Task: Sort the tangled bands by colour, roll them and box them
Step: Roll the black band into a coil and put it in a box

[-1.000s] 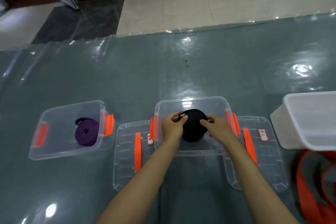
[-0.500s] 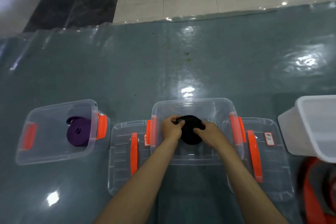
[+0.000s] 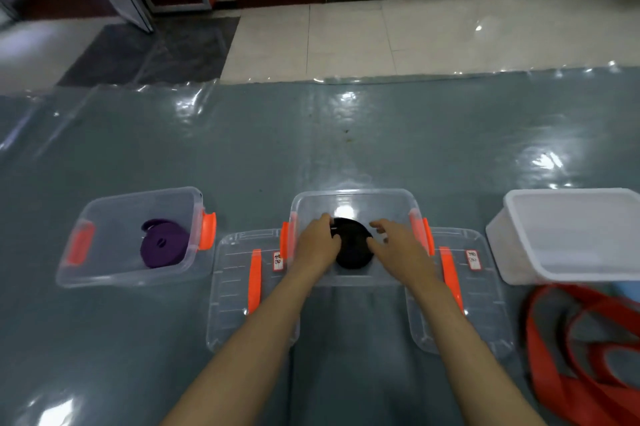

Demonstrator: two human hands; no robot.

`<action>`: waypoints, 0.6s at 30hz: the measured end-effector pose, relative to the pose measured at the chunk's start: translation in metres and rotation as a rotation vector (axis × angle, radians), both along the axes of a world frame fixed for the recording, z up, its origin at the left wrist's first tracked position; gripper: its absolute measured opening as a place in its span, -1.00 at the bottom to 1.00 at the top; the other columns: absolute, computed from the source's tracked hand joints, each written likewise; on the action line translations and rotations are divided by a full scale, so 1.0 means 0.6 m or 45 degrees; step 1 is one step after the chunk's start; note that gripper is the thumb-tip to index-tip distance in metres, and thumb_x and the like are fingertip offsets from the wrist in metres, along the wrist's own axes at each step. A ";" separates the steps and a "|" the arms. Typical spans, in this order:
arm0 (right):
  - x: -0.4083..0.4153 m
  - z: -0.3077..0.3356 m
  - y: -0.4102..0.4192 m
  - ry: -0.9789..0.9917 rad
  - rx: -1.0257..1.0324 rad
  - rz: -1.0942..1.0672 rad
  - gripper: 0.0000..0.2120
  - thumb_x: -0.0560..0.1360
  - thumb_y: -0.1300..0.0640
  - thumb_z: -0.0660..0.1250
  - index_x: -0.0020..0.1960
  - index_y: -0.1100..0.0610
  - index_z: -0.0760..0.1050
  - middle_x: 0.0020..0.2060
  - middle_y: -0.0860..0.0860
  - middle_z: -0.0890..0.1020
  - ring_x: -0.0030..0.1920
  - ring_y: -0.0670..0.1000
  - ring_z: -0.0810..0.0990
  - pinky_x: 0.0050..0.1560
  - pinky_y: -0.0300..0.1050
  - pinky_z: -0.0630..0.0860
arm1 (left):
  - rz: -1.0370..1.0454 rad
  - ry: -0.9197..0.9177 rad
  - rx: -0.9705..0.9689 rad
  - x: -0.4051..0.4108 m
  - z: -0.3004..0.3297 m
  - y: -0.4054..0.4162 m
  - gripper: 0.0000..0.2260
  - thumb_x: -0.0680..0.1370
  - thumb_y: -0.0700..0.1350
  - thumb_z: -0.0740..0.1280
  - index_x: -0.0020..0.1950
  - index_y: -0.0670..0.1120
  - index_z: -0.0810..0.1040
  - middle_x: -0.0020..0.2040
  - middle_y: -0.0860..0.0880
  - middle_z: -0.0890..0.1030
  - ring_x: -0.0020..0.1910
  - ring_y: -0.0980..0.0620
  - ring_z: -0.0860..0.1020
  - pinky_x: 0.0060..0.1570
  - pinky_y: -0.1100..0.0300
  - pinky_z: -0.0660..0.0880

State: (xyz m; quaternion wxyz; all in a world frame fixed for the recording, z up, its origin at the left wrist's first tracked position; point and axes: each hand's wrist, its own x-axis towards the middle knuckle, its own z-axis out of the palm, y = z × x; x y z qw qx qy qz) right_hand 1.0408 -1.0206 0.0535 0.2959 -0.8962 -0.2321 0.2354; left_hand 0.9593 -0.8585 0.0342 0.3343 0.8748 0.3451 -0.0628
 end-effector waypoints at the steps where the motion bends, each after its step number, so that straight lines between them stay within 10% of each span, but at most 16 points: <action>1: -0.017 0.015 -0.015 -0.084 0.009 0.005 -0.63 0.63 0.09 0.38 0.42 0.08 0.53 0.30 0.09 0.63 0.25 0.13 0.61 0.28 0.07 0.53 | -0.087 -0.006 0.115 -0.020 0.020 -0.008 -0.77 0.64 -0.16 0.27 0.29 -0.11 0.51 0.13 -0.13 0.63 0.07 -0.14 0.60 -0.06 0.05 0.48; 13: -0.242 0.038 -0.180 -0.557 -0.184 -0.051 -0.83 0.46 0.27 0.52 0.05 0.19 0.71 -0.07 0.13 0.72 -0.06 0.25 0.69 -0.05 0.10 0.62 | -0.462 0.085 0.588 -0.303 0.078 -0.112 -0.72 0.70 -0.04 0.15 0.39 0.01 0.48 0.30 0.02 0.56 0.25 -0.04 0.54 0.15 0.10 0.45; 18: -0.326 0.040 -0.240 -0.523 -0.377 -0.067 -0.76 0.55 0.15 0.44 0.21 0.12 0.66 0.04 0.11 0.70 0.09 0.23 0.66 0.02 0.10 0.61 | -0.530 0.079 0.575 -0.355 0.060 -0.144 -0.72 0.70 -0.04 0.11 0.36 0.02 0.49 0.31 0.01 0.54 0.28 -0.05 0.50 0.21 0.09 0.44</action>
